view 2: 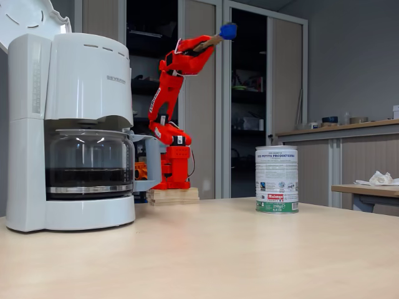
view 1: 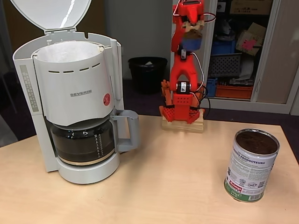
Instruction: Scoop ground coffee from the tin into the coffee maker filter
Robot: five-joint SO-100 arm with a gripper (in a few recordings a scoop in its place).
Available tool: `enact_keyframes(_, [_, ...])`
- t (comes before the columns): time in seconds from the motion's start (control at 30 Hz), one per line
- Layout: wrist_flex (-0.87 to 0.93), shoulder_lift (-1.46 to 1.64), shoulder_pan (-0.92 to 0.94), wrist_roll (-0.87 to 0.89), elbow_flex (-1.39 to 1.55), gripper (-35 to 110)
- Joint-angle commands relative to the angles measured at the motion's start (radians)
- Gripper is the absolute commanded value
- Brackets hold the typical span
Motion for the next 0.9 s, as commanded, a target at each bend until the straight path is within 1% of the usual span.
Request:
enact_keyframes(0.0, [0.012,-0.158,0.086,0.009,-0.153,0])
enact_keyframes(0.17, [0.032,-0.365,0.192,-0.038,-0.371,0])
enact_keyframes(0.43, [0.16,-0.614,0.275,-0.094,-0.759,0])
enact_keyframes(0.73, [0.259,-0.611,0.348,-0.058,-0.851,0])
enact_keyframes(0.87, [0.31,-0.566,0.407,-0.026,-0.839,0])
